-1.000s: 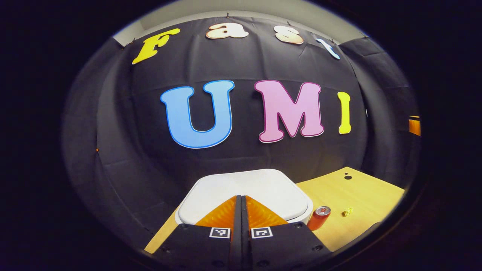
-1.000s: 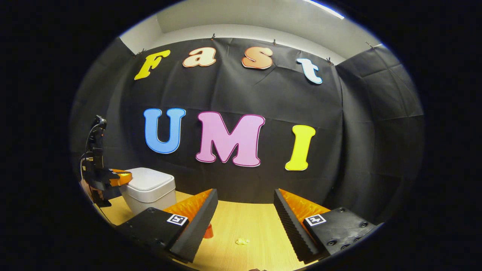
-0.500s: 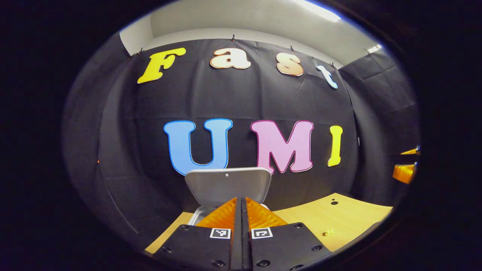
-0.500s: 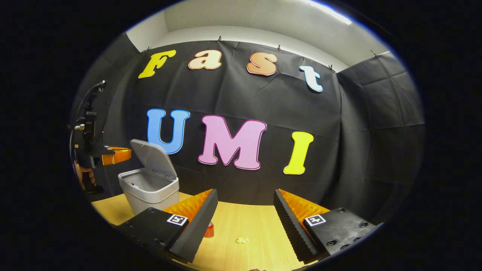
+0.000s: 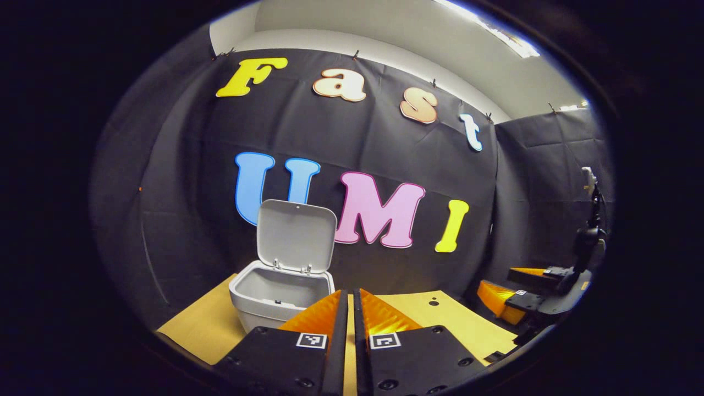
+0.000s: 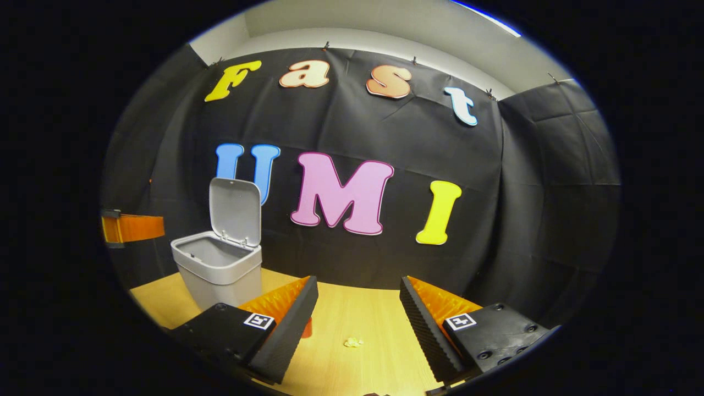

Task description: Press the lid of the desktop garbage bin to open it, pick up the crumpled paper on the desktop and throw it into the bin, then pick up the pop can on the desktop and drop it into the bin, and finally close the garbage bin lid.

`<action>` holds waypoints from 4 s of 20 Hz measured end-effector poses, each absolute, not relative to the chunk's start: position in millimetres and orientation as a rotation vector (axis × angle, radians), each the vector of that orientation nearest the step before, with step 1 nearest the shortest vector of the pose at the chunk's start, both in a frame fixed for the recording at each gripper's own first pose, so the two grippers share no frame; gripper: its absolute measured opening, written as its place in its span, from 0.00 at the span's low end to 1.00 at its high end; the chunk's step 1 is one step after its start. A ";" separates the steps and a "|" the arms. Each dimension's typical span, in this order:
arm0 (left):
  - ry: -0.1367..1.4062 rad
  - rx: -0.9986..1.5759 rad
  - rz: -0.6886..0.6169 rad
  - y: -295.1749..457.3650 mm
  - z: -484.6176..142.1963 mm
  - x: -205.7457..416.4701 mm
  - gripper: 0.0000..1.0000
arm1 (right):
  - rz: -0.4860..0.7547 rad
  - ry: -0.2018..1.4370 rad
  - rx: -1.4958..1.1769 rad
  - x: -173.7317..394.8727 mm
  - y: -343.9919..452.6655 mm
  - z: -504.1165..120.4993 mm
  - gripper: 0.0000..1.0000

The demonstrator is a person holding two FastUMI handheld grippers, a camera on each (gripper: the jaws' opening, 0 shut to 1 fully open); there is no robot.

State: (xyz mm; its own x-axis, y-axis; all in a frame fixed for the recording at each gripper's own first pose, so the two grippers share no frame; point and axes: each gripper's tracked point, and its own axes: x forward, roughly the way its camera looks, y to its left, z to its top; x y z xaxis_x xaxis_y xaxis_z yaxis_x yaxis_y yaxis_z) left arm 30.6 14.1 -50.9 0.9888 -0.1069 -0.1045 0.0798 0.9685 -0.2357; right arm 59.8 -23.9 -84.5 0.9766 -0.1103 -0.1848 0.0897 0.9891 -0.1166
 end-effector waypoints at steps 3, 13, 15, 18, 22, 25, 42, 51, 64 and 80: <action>0.110 -0.201 -0.116 3.1 -46.0 28.3 0.34 | -0.100 0.232 -0.062 62.4 -23.9 -96.9 0.97; 0.116 -0.079 -0.109 -8.2 -52.0 35.0 0.94 | -0.059 0.378 -0.040 89.0 -38.3 -149.0 0.96; 0.119 -0.055 -0.108 -10.4 -53.4 35.9 0.94 | -0.038 0.448 -0.066 104.5 -43.1 -172.7 0.96; 0.145 -0.025 -0.089 -9.1 -60.6 37.1 0.94 | 0.016 0.587 -0.060 127.0 -44.9 -220.5 0.97; 0.202 -0.032 -0.075 -16.2 -77.0 36.7 0.94 | 0.008 0.743 -0.026 146.5 -55.3 -289.6 0.97; 0.235 -0.050 -0.059 -19.5 -84.1 35.6 0.95 | 0.015 0.866 -0.051 146.9 -62.5 -339.9 0.97; 0.391 -0.019 0.068 -16.7 -125.5 47.8 0.95 | -0.036 1.189 0.003 161.9 -81.1 -488.0 0.97; 0.433 -0.035 0.083 -16.7 -138.9 44.6 0.95 | -0.013 1.210 0.011 159.4 -71.6 -491.9 0.60; 0.423 -0.028 0.066 -13.8 -146.5 21.0 0.95 | 0.156 0.963 -0.034 189.2 -48.4 -341.7 0.44; 0.404 -0.076 0.264 27.9 -141.5 -54.9 0.95 | 0.681 0.562 0.075 256.6 235.2 -104.4 0.44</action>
State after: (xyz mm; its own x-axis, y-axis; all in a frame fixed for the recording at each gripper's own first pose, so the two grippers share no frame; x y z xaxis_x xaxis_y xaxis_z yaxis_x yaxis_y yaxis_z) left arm -54.9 27.9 -141.5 0.8859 0.2382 -0.3982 -0.2681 0.9632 -0.0205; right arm 256.6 235.2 -104.4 0.6345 0.6154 -0.4676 -0.5757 0.7800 0.2453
